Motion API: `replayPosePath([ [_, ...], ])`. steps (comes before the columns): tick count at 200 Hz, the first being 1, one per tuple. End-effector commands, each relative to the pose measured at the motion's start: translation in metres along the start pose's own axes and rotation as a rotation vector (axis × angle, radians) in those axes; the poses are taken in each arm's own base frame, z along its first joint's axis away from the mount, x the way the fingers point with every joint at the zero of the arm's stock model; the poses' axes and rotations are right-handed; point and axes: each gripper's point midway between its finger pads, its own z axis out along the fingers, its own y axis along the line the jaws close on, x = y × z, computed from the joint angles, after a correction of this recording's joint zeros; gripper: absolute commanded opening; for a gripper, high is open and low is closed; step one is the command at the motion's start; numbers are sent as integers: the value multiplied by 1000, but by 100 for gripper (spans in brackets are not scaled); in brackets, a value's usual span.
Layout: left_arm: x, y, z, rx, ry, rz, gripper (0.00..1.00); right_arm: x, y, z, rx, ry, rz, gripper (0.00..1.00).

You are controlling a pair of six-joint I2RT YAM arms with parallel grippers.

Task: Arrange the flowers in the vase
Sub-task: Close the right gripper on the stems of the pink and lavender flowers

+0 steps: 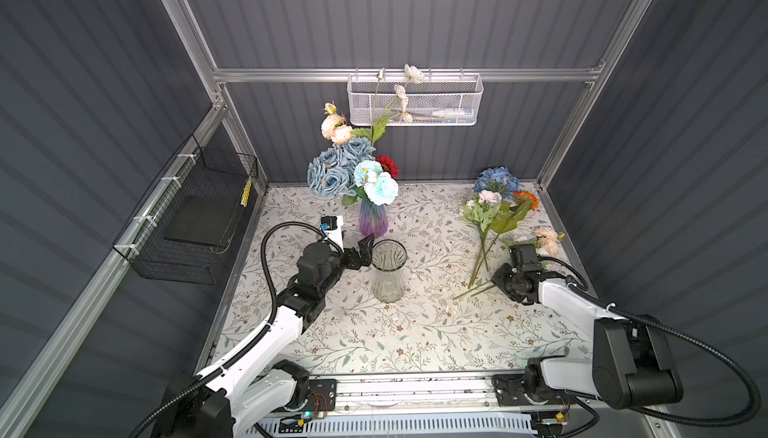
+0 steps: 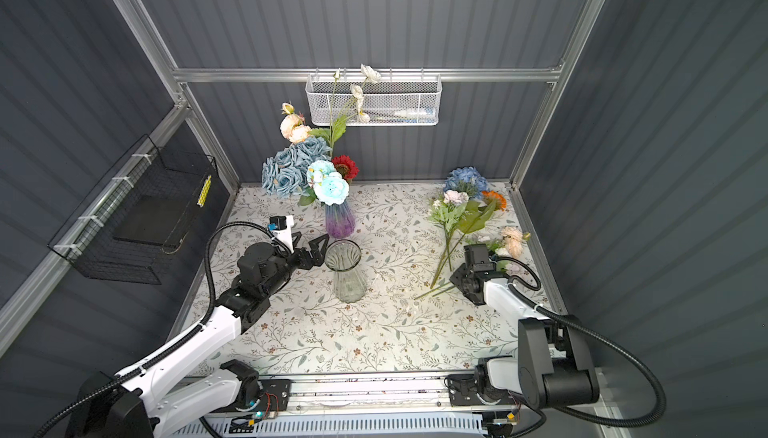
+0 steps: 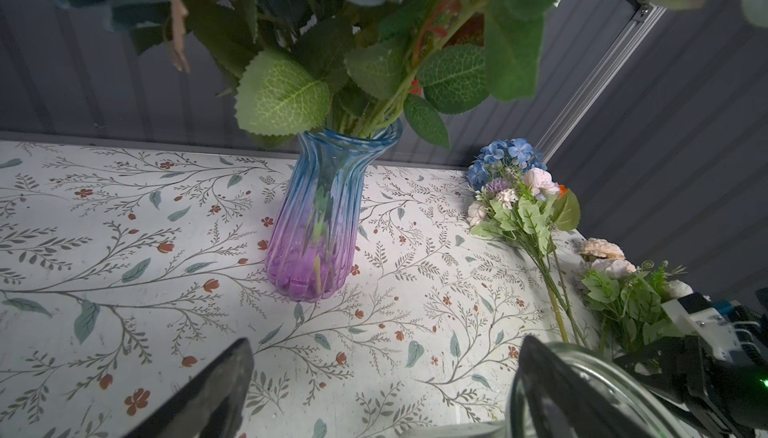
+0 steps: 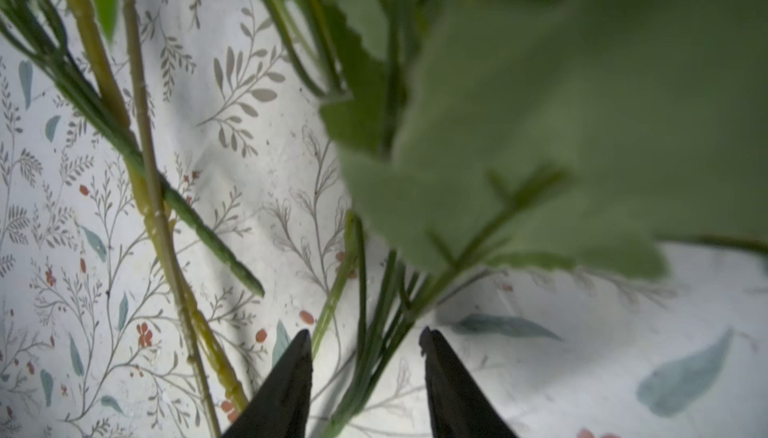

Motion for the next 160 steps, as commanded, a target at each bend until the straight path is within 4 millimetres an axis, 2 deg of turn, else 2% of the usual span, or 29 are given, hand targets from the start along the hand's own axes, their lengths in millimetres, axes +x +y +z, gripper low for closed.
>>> replayPosePath([
  [1, 3, 1, -6, -9, 2, -7, 99, -16, 0, 10, 0, -41, 46, 44],
  [33, 3, 2, -7, -14, 4, -2, 99, -19, -3, 22, 7, -43, 66, 34],
  [57, 5, 3, -7, -20, 9, -1, 99, -21, -4, 22, 12, -52, 52, 12],
  [79, 7, 5, -6, -27, 14, -6, 99, -26, -4, 15, 8, -76, 42, 0],
  [116, 16, 7, -3, -31, 40, -20, 99, -42, 6, -9, -22, -144, -23, 0],
  [160, 28, 9, -3, -27, 68, -50, 99, -64, 24, -53, -91, -248, -111, 0],
])
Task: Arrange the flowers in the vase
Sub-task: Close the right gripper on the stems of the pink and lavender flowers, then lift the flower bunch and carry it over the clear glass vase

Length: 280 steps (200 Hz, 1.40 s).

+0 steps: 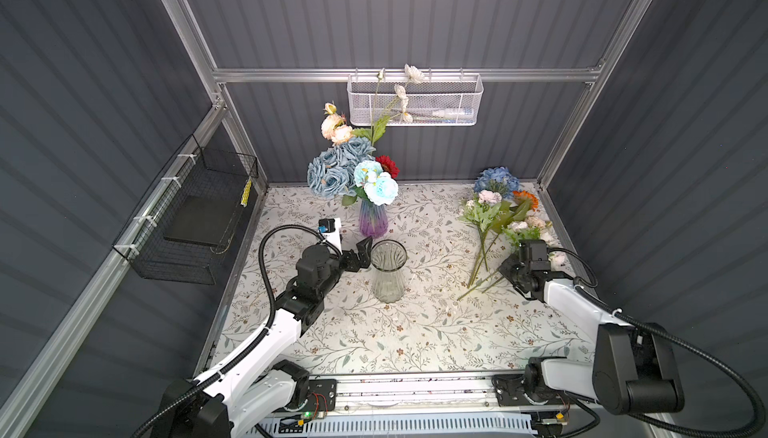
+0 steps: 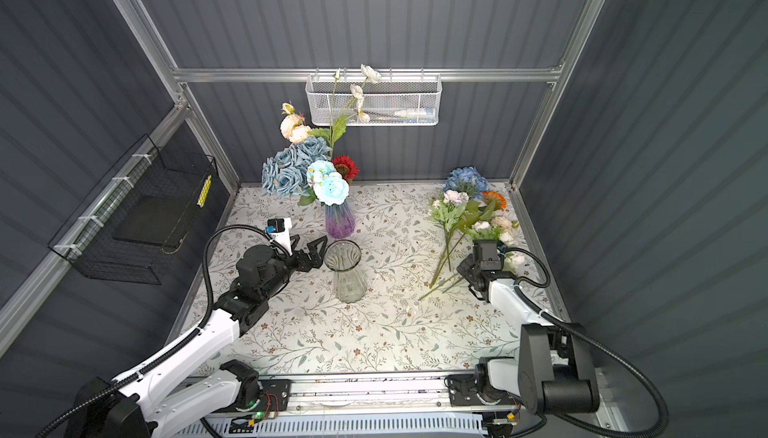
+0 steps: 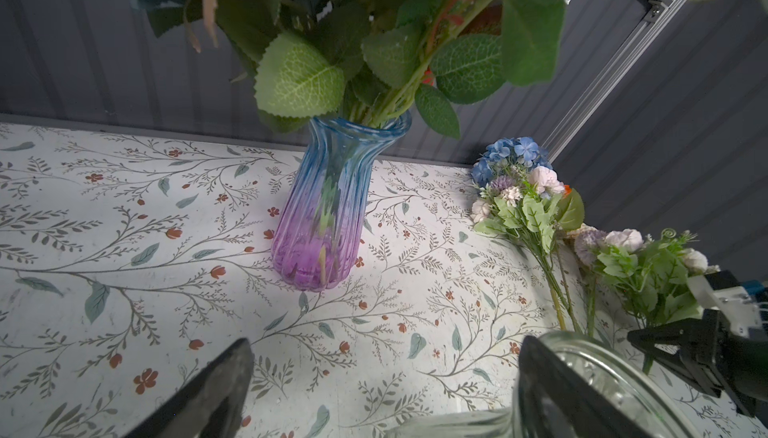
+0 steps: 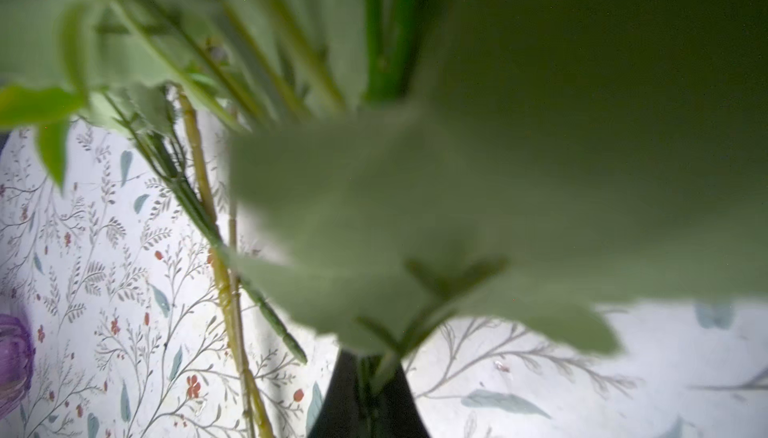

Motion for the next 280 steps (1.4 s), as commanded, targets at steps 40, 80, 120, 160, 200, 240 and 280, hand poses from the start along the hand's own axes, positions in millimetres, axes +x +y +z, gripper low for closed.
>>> replayPosePath([
  [40, 25, 9, 1, -20, 42, -69, 100, -47, 41, -60, -145, -156, -146, 0],
  [80, 32, 13, -1, -21, 30, -127, 99, -63, 101, -113, -371, -279, -310, 0],
  [120, 30, 21, -4, -44, 25, -149, 99, -59, 178, -188, -649, -416, -528, 0],
  [160, 25, 35, -8, -66, 5, -202, 100, -33, 244, -259, -949, -491, -705, 0],
  [200, 25, 53, -13, -56, -13, -314, 99, 9, 289, -315, -1210, -578, -877, 0],
  [240, 19, 68, -12, 12, -42, -456, 99, 54, 319, -340, -1381, -627, -1024, 0],
  [280, 14, 63, -12, 99, -35, -494, 100, 104, 349, -335, -1469, -668, -1170, 0],
])
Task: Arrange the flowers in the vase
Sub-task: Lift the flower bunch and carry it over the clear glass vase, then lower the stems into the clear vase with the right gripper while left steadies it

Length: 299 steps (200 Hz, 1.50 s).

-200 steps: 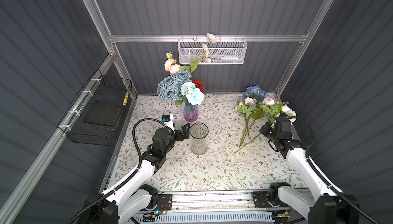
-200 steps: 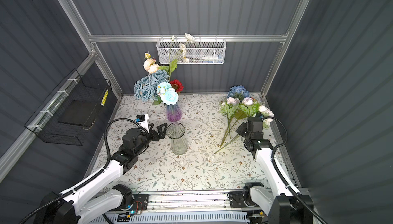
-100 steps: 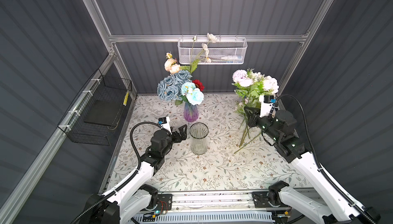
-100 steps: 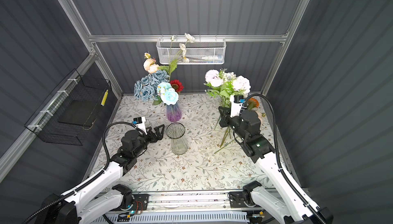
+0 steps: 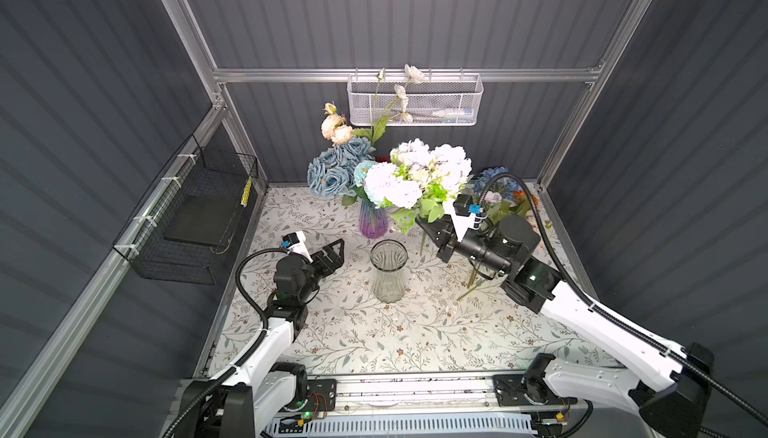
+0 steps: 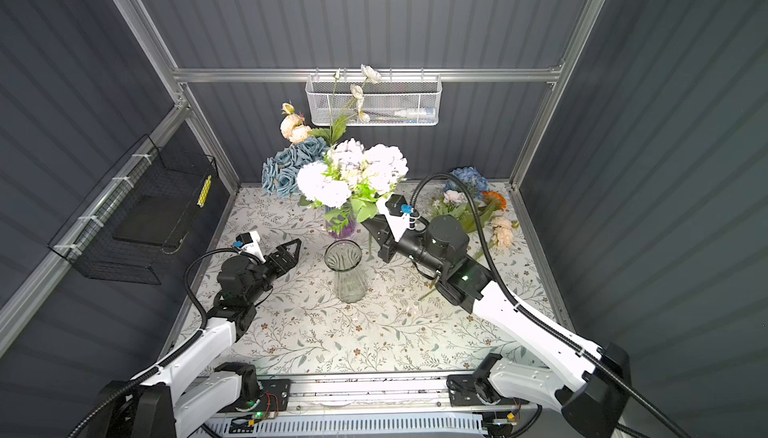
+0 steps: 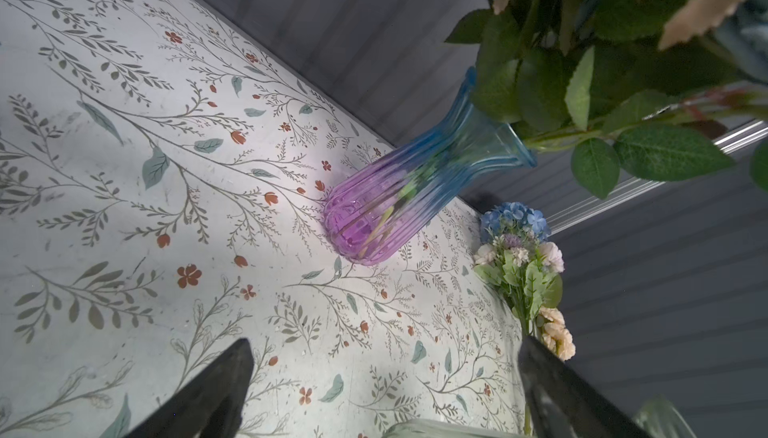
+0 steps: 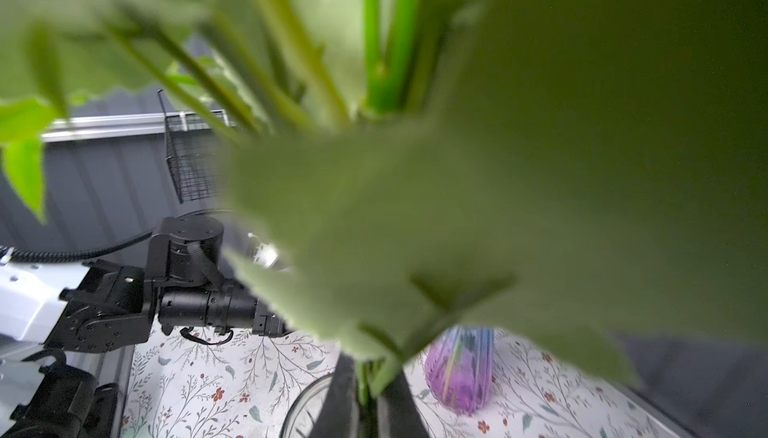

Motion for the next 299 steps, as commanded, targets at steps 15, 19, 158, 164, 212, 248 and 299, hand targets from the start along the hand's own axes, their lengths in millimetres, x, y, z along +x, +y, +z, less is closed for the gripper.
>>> replayPosePath([
  [15, 2, -30, -6, 151, 42, 3, 100, -16, 29, 34, -98, -92, -196, 0],
  [19, 1, -32, -7, 155, 43, 15, 100, -15, 37, 38, -138, -95, -207, 0],
  [158, 26, -123, -45, 439, 137, 338, 99, 87, 29, 88, -89, 103, -150, 0],
  [164, 29, -128, -46, 451, 143, 347, 99, 91, 27, 88, -78, 115, -142, 0],
  [212, 36, -147, -53, 526, 160, 301, 100, 115, 24, 80, -45, 199, -151, 0],
  [248, 29, -159, -59, 544, 135, 300, 99, 133, 27, 75, -55, 253, -152, 0],
  [299, 18, -164, -50, 554, 84, 275, 99, 145, 35, 70, -66, 286, -146, 1],
])
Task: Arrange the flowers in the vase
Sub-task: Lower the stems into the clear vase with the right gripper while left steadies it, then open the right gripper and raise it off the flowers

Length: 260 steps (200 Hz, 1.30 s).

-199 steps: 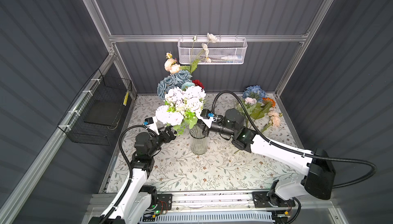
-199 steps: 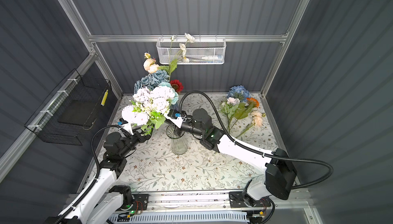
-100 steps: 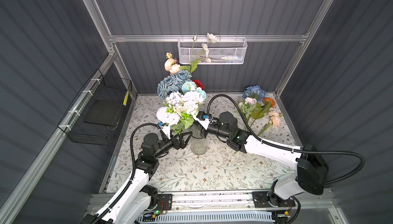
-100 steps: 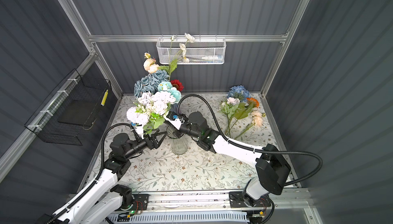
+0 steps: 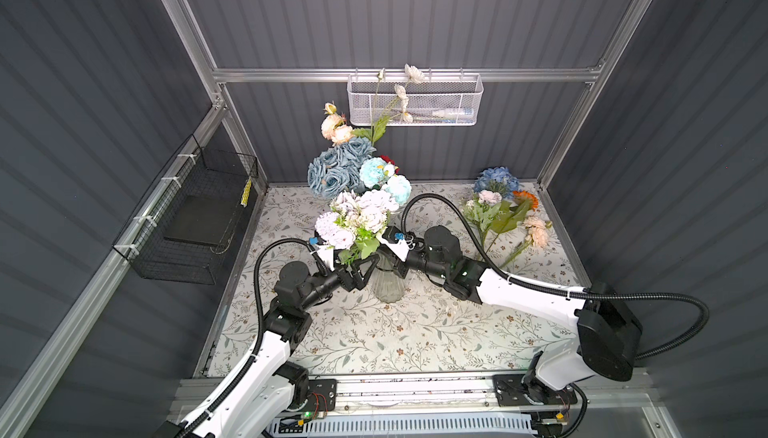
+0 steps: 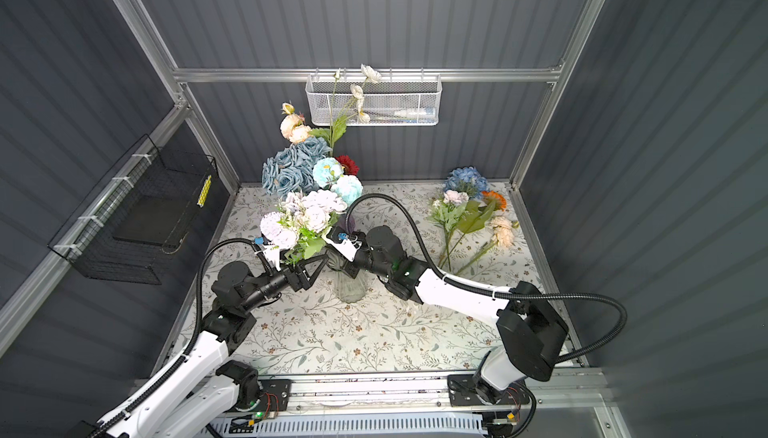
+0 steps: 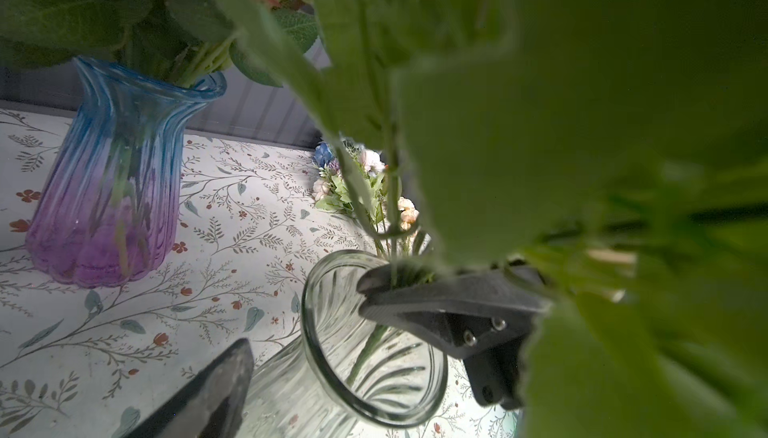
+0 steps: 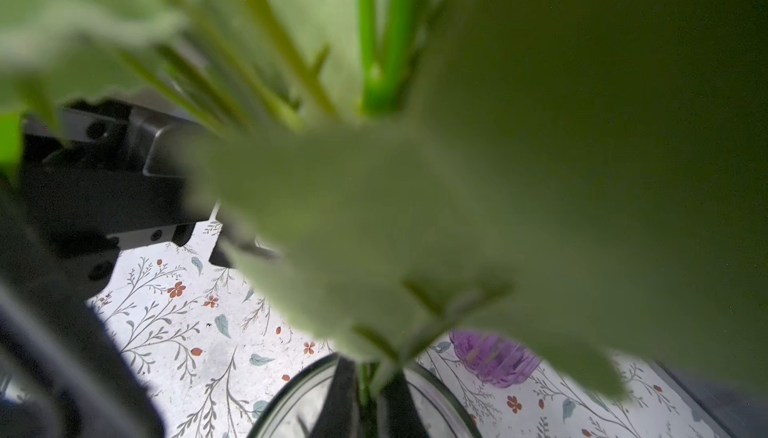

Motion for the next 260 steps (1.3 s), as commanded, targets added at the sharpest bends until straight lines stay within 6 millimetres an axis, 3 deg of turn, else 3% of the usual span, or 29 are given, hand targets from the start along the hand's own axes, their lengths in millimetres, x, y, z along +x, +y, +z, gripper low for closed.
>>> replayPosePath([
  [1, -25, -12, 4, 34, -79, 18, 99, 4, 6, -4, 3, 17, -4, 1],
  [42, -36, -10, 15, 47, -109, 16, 100, 12, 11, -7, 2, 50, -10, 3],
  [101, -35, -4, 24, 29, -101, 19, 99, 22, 14, -8, 0, 90, -13, 9],
  [122, -32, 0, 24, 16, -99, 16, 99, 23, 14, -9, -1, 97, -16, 18],
  [153, -26, 6, 22, -13, -95, 8, 99, 23, 13, -11, 5, 109, -33, 40],
  [205, -11, 21, 17, -74, -72, 4, 100, 12, 8, -19, 32, 87, -41, 44],
  [260, 4, 32, 16, -106, -51, -14, 99, -5, 0, -44, 94, 34, -24, 49],
])
